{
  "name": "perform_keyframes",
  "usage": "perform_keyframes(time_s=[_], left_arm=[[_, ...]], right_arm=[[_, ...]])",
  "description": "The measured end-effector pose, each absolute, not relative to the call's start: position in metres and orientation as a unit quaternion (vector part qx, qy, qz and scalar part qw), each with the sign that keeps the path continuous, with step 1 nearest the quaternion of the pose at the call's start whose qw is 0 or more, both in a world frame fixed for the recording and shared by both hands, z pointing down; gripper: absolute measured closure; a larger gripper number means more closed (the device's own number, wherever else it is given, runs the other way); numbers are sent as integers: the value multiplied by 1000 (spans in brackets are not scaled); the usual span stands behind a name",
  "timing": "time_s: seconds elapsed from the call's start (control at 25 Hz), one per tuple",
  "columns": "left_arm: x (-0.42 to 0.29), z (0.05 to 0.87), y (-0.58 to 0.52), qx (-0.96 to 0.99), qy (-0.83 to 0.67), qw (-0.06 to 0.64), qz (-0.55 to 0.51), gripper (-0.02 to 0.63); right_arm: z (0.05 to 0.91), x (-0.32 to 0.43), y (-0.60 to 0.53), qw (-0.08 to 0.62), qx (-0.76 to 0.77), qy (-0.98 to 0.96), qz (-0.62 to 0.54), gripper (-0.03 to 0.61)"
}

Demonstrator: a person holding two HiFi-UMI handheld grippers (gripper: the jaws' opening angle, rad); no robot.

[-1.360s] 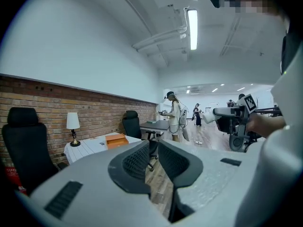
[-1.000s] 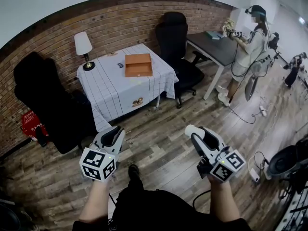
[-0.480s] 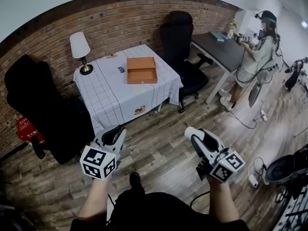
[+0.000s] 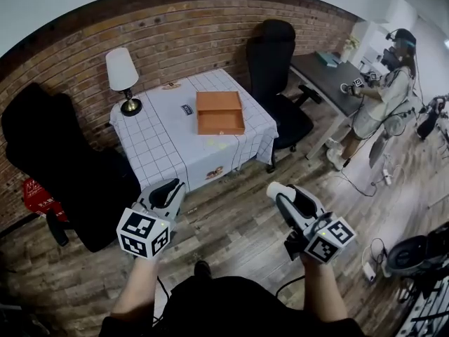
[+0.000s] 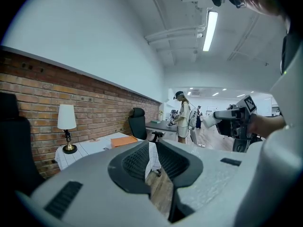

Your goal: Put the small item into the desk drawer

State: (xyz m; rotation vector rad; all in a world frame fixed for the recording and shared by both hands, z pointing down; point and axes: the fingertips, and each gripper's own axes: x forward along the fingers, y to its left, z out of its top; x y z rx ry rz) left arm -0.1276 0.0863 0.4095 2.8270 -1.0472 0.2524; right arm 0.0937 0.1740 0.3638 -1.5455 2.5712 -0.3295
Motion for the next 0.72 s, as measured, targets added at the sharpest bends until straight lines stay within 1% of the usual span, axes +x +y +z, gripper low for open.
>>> perform_keyframes(time_s=[0.4, 0.72], left_arm=[[-155, 395, 21, 932, -345, 71, 85, 548], [-152, 403, -20, 928, -350, 82, 96, 548]], right_arm=[[346, 66, 100, 55, -509, 850, -119, 413], [353, 75, 54, 62, -504, 851, -132, 413]])
